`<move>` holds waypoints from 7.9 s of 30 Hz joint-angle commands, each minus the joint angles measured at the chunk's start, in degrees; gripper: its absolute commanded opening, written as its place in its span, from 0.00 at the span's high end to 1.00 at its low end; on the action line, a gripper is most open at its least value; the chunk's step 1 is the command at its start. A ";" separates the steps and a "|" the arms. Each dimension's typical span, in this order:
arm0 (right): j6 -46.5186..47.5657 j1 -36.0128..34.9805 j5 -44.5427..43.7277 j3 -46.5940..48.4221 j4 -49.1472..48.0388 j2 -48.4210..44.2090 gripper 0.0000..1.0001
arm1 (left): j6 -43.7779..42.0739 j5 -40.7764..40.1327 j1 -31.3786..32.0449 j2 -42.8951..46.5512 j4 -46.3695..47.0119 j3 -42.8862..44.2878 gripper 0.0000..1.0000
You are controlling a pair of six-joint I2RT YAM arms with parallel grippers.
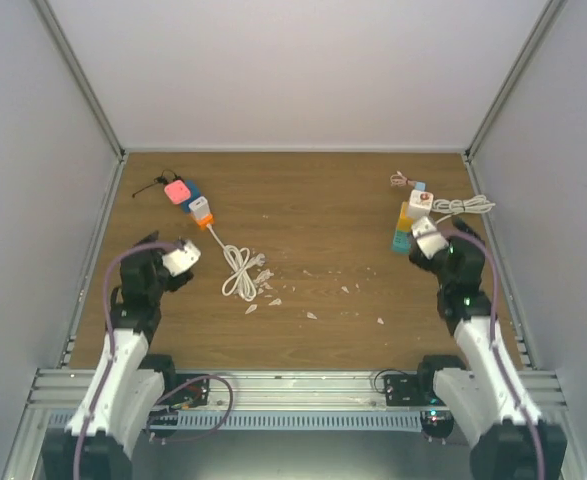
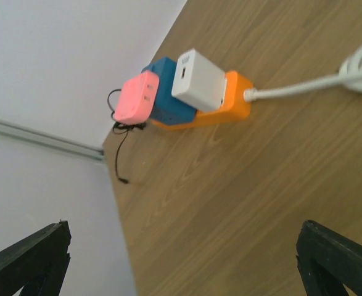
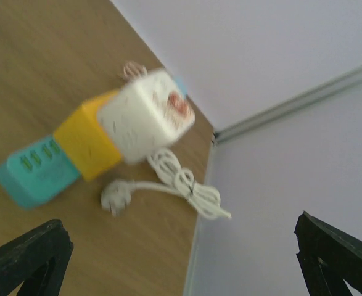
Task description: Pull the plug off the socket
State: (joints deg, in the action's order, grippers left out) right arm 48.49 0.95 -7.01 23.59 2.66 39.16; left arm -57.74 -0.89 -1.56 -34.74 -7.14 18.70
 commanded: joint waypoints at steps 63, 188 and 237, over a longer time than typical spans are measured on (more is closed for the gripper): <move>-25.80 -52.76 14.35 81.77 23.18 97.23 0.98 | 50.24 37.76 -20.56 -40.11 1.87 33.95 0.01; -10.96 -36.27 49.54 26.53 -12.30 64.03 0.46 | -8.59 47.13 16.17 -55.06 -9.47 26.66 0.45; -8.94 -32.15 54.20 23.46 -5.95 64.57 0.97 | -19.37 41.27 -1.02 -53.70 -21.12 28.78 0.88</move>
State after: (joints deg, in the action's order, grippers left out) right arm 39.38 -32.14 47.57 48.21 -6.07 102.39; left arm -74.56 39.81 1.61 -89.52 -27.00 45.54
